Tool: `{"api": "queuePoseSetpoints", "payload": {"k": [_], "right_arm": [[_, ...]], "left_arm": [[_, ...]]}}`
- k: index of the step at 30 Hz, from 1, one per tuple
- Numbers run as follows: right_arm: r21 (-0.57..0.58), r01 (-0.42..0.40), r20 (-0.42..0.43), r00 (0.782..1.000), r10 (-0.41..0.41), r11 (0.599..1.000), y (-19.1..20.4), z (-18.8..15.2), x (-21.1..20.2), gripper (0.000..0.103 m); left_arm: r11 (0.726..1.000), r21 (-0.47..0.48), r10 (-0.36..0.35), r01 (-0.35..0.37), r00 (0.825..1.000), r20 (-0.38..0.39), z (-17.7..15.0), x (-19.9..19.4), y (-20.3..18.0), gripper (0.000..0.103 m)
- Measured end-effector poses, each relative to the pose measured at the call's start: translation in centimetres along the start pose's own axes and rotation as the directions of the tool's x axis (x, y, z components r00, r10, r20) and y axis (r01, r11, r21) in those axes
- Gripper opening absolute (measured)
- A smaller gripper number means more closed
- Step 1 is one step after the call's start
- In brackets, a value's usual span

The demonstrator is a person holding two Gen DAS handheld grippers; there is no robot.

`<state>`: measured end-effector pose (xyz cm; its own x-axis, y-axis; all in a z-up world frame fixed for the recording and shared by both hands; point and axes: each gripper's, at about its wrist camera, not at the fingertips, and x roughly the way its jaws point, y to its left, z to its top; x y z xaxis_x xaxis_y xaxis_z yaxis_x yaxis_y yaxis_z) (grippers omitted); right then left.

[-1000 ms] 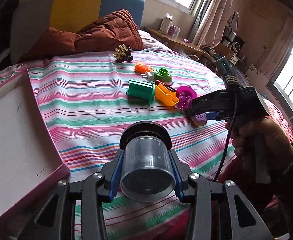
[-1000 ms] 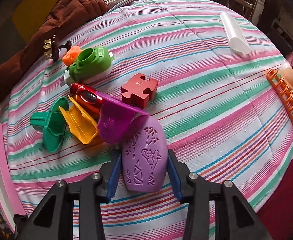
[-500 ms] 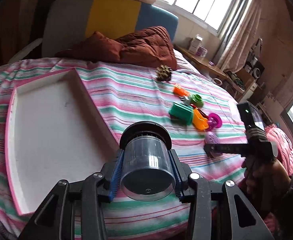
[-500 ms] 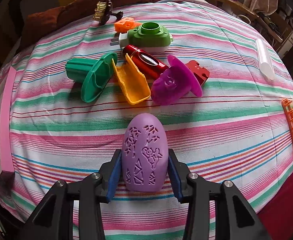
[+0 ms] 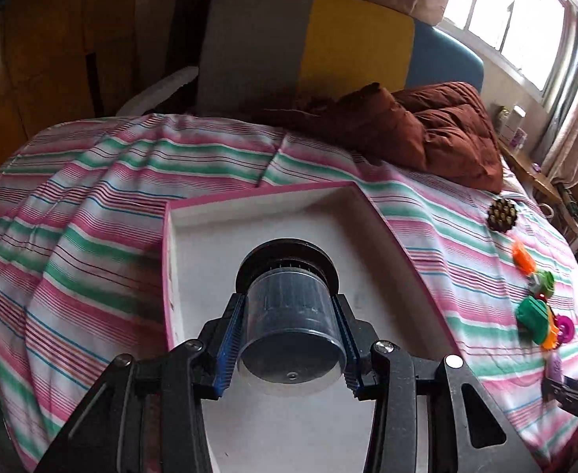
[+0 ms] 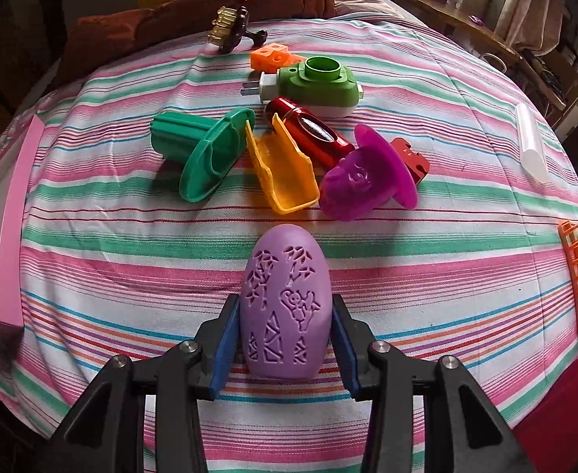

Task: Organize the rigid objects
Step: 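Carry the cup into the white tray with the left gripper while the right gripper grasps the purple egg, then carry the held purple egg toward the white tray with the right gripper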

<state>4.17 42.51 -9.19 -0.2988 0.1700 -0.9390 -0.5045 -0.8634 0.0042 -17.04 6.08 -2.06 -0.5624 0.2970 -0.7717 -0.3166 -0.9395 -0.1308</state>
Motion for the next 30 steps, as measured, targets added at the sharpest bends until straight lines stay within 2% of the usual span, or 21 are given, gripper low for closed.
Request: {"api": "queuePoseSetpoints", "payload": {"k": [3, 5, 6, 7, 14, 16, 22, 26, 30], "right_arm": [[-0.006, 0.001, 0.004, 1.0, -0.001, 1.0, 0.4, -0.1, -1.0, 0.044], [-0.012, 0.002, 0.006, 1.0, -0.002, 1.0, 0.3, -0.3, -1.3, 0.044], [-0.015, 0.005, 0.007, 1.0, -0.004, 1.0, 0.3, -0.2, -1.3, 0.044], [-0.019, 0.007, 0.009, 1.0, -0.007, 1.0, 0.5, -0.5, -1.6, 0.044], [-0.035, 0.018, 0.018, 1.0, -0.018, 0.999, 1.2, -0.7, -1.9, 0.044], [-0.032, 0.017, 0.015, 1.0, -0.017, 0.999, 1.3, -0.7, -1.9, 0.044], [-0.017, 0.009, 0.012, 1.0, -0.009, 1.0, 0.9, -0.4, -1.8, 0.044], [-0.039, 0.017, 0.017, 1.0, -0.016, 0.999, 1.6, -0.6, -2.0, 0.044], [-0.073, -0.008, 0.014, 1.0, 0.01, 0.997, 2.9, -1.0, -2.3, 0.044]], "left_arm": [[0.998, -0.03, 0.05, -0.05, 0.999, -0.001, 1.2, 1.6, 1.4, 0.045], [0.997, -0.051, 0.059, -0.059, 0.998, -0.001, 1.5, 1.9, 1.9, 0.049], [0.996, -0.056, 0.067, -0.067, 0.998, 0.005, 1.5, 1.8, 2.0, 0.055], [0.995, -0.055, 0.078, -0.078, 0.997, 0.012, 1.4, 1.5, 1.9, 0.058], [0.993, -0.082, 0.089, -0.082, 0.993, 0.074, -0.9, -2.7, 1.0, 0.063], [0.994, -0.082, 0.074, -0.067, 0.994, 0.082, -2.2, -4.0, 0.3, 0.068], [0.998, -0.055, 0.006, -0.002, 0.997, 0.072, -5.9, -6.7, -2.5, 0.068], [0.999, -0.04, -0.014, 0.016, 0.999, 0.048, -7.5, -7.5, -4.1, 0.069], [1.0, -0.019, -0.019, 0.02, 0.999, 0.047, -8.7, -8.5, -5.2, 0.069]]}}
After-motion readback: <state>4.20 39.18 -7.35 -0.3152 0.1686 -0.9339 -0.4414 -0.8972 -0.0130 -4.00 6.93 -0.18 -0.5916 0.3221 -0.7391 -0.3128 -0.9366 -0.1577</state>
